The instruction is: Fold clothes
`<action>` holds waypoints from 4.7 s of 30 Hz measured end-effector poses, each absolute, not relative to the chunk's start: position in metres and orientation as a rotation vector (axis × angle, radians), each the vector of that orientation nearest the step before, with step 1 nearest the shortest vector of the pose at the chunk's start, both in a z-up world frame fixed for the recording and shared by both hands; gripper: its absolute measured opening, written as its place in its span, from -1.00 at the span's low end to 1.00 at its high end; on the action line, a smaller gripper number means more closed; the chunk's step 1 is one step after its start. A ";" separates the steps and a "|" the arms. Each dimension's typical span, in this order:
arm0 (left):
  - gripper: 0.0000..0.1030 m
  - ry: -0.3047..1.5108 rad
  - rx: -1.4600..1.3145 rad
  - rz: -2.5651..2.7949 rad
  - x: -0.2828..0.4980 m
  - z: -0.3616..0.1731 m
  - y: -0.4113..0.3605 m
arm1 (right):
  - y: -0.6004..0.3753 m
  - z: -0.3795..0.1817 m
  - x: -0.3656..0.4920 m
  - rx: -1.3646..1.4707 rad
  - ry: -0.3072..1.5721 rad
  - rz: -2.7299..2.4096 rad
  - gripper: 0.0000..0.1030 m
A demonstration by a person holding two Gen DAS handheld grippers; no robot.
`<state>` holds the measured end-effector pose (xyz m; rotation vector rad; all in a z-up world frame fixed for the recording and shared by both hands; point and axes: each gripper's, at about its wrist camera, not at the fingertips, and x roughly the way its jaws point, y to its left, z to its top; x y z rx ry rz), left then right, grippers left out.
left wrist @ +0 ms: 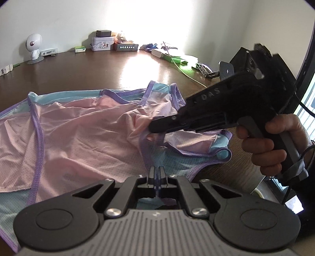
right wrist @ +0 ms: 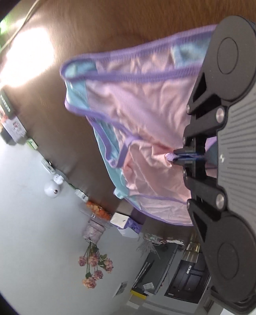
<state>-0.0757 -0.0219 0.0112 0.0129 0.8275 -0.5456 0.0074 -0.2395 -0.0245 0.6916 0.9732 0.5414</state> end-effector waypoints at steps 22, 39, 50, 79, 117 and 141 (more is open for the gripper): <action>-0.65 0.863 -0.030 -0.631 -0.075 0.017 -0.002 | -0.247 -0.010 -0.011 0.419 0.897 0.569 -0.78; 0.08 0.696 0.024 -0.593 -0.127 0.009 0.126 | -0.179 0.002 -0.100 -0.201 0.648 0.893 -0.23; -0.81 0.649 0.095 -0.598 -0.131 -0.001 0.155 | -0.177 -0.006 -0.111 -0.278 0.608 0.855 -0.90; -0.94 0.637 0.320 -0.675 0.005 0.037 0.147 | -0.163 0.026 -0.006 -0.283 0.600 0.697 -0.97; -0.17 0.778 0.165 -0.483 -0.025 0.019 0.227 | -0.284 0.043 0.038 -0.288 0.838 0.589 -0.42; -0.26 0.811 0.154 -0.713 0.193 0.006 0.157 | -0.190 0.001 0.119 -0.054 0.786 0.594 -0.31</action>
